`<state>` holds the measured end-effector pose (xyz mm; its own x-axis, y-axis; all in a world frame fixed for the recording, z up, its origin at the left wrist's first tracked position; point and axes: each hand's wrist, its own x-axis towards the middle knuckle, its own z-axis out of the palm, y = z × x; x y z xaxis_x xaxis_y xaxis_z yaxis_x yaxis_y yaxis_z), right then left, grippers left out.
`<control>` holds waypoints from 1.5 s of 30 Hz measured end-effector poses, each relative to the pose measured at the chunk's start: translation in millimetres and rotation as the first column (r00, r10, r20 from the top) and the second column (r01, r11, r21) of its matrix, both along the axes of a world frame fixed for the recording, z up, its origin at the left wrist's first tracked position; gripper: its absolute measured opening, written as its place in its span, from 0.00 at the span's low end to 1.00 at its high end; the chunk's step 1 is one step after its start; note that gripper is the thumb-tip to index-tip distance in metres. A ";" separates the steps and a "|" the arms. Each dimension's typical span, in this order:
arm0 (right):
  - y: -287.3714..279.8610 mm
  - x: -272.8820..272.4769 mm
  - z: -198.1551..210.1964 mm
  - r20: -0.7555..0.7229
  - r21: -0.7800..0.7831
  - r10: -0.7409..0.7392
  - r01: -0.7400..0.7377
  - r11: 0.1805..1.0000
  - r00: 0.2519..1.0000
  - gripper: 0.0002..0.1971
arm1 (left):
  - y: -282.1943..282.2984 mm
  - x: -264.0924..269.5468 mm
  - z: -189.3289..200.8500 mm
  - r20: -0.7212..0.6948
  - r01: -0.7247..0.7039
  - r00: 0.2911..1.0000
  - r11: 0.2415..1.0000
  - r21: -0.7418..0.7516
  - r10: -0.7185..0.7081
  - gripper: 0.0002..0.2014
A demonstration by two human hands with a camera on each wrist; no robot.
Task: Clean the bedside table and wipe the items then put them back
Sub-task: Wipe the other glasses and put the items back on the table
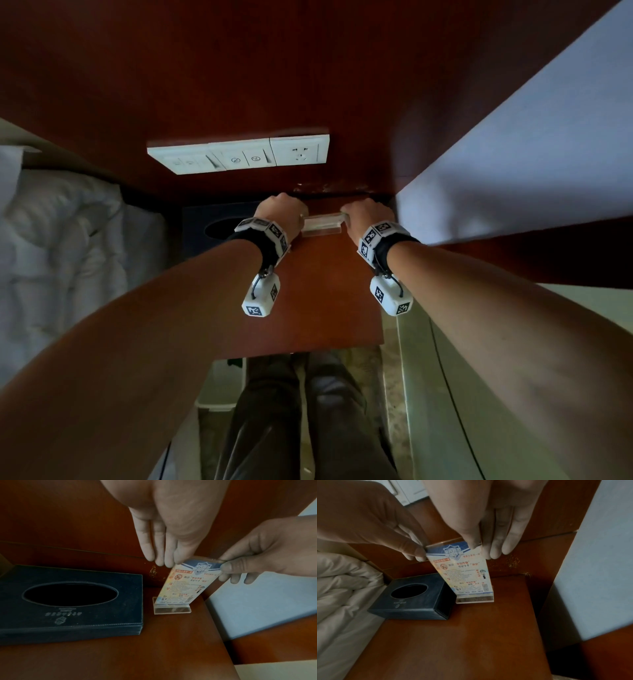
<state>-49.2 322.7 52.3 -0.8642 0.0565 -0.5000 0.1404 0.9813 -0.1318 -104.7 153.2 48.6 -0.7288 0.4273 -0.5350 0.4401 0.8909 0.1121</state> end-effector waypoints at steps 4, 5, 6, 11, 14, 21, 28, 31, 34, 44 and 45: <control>6.8 -13.4 -14.7 0.010 0.001 -0.011 0.011 1.000 1.000 0.09 | 3.9 -12.1 -14.5 0.018 -0.054 0.998 0.998 0.042 0.054 0.15; 8.2 -16.1 -17.6 0.015 0.003 -0.011 0.011 1.000 1.000 0.09 | 5.2 -14.4 -17.1 0.021 -0.064 0.998 0.997 0.048 0.063 0.15; 9.6 -18.2 -20.0 0.018 0.004 -0.012 0.012 1.000 1.000 0.09 | 6.5 -16.7 -19.5 0.021 -0.067 0.998 0.996 0.051 0.066 0.15; 17.2 -21.3 -29.3 0.013 0.015 -0.010 0.010 1.000 1.000 0.08 | 15.3 -22.5 -28.5 0.014 -0.079 0.997 0.995 0.054 0.078 0.15; 19.7 -23.9 -30.3 0.001 0.021 0.000 0.000 1.000 1.000 0.08 | 17.9 -26.6 -30.4 0.006 -0.084 0.996 0.995 0.047 0.084 0.15; 23.4 -29.5 -31.2 -0.001 0.029 0.007 -0.007 1.000 1.000 0.09 | 24.5 -32.4 -28.5 -0.009 -0.092 0.996 0.996 0.011 0.092 0.14; 26.9 -28.2 -37.9 0.025 0.024 0.004 -0.004 1.000 1.000 0.12 | 20.6 -28.3 -24.7 0.066 -0.162 0.985 0.987 0.007 0.161 0.15; 27.9 -27.3 -31.9 0.027 0.013 -0.016 0.016 1.000 1.000 0.15 | 17.1 -26.9 -13.2 0.076 -0.172 0.982 0.985 0.015 0.170 0.19; 28.5 -25.7 -16.2 0.035 -0.003 -0.027 0.027 1.000 0.999 0.19 | 11.4 -25.2 4.8 0.069 -0.189 0.980 0.982 0.031 0.186 0.21; -12.7 2.8 80.3 0.056 0.000 0.086 -0.086 0.996 0.995 0.20 | -30.3 4.9 104.8 0.033 -0.078 0.996 0.996 -0.032 0.079 0.27; -20.0 5.8 91.6 0.061 0.003 0.100 -0.100 0.995 0.993 0.20 | -37.4 10.3 115.3 0.031 -0.071 0.997 0.997 -0.036 0.072 0.28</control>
<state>-43.4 302.7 143.9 -0.8337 -0.0256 -0.5517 0.0492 0.9915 -0.1203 -94.4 115.9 163.9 -0.7386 0.3558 -0.5725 0.3720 0.9235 0.0940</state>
